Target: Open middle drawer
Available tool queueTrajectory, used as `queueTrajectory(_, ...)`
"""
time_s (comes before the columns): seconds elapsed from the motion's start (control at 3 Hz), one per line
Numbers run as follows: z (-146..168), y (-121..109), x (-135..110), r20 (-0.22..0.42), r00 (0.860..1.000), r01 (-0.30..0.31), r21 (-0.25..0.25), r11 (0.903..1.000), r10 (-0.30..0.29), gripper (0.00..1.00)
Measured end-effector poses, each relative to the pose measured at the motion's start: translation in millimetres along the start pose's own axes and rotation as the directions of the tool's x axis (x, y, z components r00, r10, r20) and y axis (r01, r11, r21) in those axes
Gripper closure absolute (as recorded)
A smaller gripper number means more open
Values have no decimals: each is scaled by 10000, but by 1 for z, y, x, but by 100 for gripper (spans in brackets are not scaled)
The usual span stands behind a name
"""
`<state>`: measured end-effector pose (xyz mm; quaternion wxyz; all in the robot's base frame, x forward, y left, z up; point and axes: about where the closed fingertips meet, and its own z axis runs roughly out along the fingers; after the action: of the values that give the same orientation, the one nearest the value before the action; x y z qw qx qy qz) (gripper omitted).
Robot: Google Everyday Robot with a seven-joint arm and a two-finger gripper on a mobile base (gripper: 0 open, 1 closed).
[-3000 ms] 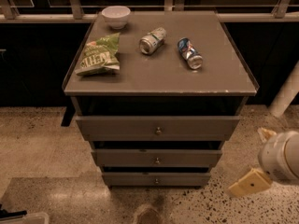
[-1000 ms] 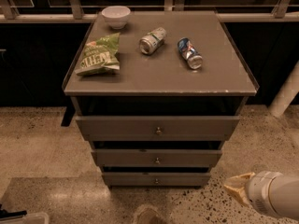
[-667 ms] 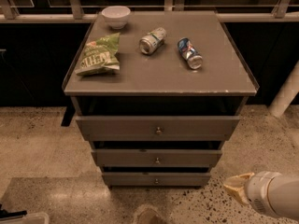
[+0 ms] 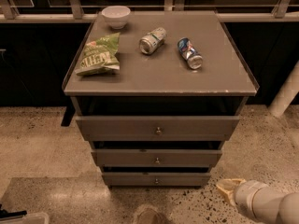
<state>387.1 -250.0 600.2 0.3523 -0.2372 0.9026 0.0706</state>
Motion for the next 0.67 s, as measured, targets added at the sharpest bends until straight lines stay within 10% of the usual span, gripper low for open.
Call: queueTrajectory(0.67, 71, -31, 16, 1753, 9845, -140, 484, 9987, 53, 100)
